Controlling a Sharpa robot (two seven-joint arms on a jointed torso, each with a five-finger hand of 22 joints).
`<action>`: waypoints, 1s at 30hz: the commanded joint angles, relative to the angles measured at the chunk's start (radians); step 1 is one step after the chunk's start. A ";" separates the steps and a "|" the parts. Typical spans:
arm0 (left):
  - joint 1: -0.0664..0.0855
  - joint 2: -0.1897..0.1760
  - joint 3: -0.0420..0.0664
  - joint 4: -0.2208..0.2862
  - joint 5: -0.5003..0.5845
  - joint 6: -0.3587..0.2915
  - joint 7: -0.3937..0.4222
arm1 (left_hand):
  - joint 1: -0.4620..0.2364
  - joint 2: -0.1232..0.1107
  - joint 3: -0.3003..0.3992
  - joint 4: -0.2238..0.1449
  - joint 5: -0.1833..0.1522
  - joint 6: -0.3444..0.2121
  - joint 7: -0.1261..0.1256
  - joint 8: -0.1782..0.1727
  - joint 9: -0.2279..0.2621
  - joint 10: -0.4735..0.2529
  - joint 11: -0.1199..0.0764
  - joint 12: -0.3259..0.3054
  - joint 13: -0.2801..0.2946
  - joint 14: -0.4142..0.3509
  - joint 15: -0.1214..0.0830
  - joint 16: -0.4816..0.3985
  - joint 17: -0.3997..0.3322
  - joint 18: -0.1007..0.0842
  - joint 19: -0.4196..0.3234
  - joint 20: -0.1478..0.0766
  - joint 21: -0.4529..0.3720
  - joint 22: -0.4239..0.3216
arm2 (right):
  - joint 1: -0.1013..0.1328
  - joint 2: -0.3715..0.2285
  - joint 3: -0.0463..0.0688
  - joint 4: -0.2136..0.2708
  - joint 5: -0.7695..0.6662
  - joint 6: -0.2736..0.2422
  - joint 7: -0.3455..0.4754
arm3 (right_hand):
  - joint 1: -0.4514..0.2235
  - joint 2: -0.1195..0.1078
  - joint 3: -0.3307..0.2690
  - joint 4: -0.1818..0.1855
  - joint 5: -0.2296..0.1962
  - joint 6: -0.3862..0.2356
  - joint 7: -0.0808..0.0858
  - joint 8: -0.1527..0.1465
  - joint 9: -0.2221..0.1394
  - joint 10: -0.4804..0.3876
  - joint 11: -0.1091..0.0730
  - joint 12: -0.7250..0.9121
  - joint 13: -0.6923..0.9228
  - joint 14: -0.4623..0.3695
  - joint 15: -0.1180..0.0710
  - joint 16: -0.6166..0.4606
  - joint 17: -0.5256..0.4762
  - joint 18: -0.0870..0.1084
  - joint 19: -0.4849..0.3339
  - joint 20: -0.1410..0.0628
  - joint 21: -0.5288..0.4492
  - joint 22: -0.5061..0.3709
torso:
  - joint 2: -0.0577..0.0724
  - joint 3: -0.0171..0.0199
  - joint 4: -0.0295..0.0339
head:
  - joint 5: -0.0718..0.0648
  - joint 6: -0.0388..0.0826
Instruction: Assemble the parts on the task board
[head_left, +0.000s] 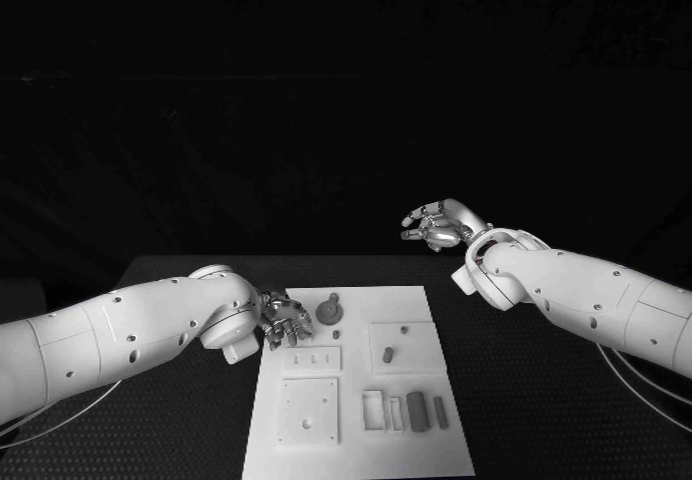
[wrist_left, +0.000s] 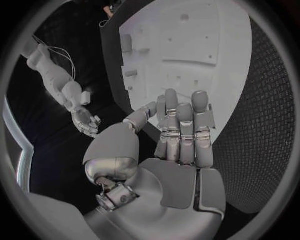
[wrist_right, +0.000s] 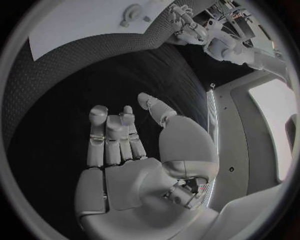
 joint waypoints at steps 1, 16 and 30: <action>-0.006 0.007 -0.004 0.008 -0.088 0.011 -0.030 | 0.003 -0.005 0.000 0.007 -0.007 0.059 -0.047 0.006 0.015 0.006 -0.006 0.008 0.003 0.011 -0.011 0.010 -0.002 0.020 0.003 -0.009 0.009 0.026 | 0.002 0.002 0.002 -0.004 0.019 0.008 0.028 | 0.000 0.011 -0.006 -0.001 0.004 -0.007 0.016 -0.006 -0.001 -0.006 0.003 0.007 -0.001 -0.007 0.003 -0.001 -0.002 0.040 -0.005 0.002 -0.007 0.010 | 0.000 -0.0014 0.0014 | -0.001 -0.005; -0.027 0.024 -0.004 0.041 -0.194 -0.031 -0.058 | 0.005 -0.005 -0.003 0.017 -0.013 0.071 -0.057 0.025 0.042 0.009 -0.023 0.058 0.024 0.055 -0.031 0.097 -0.020 0.034 0.031 -0.030 0.127 0.026 | 0.003 0.010 0.004 -0.005 0.019 0.023 0.028 | -0.005 0.013 -0.008 0.001 0.004 -0.009 0.017 -0.008 -0.003 -0.009 0.004 0.007 -0.005 -0.009 0.004 -0.001 -0.004 0.040 -0.007 0.004 -0.008 0.011 | 0.000 -0.0030 0.0018 | -0.007 -0.023; -0.050 0.046 -0.004 0.038 -0.260 -0.036 -0.070 | 0.001 -0.008 -0.003 0.026 -0.020 0.081 -0.065 0.037 0.061 0.014 -0.032 0.088 0.034 0.070 -0.039 0.120 -0.038 0.038 0.039 -0.036 0.162 0.025 | 0.003 0.015 0.004 -0.008 0.019 0.036 0.025 | -0.008 0.015 -0.010 0.003 0.004 -0.010 0.017 -0.010 -0.003 -0.010 0.005 0.007 -0.007 -0.010 0.004 -0.001 -0.005 0.040 -0.008 0.005 -0.008 0.011 | 0.000 -0.0027 0.0014 | -0.010 -0.026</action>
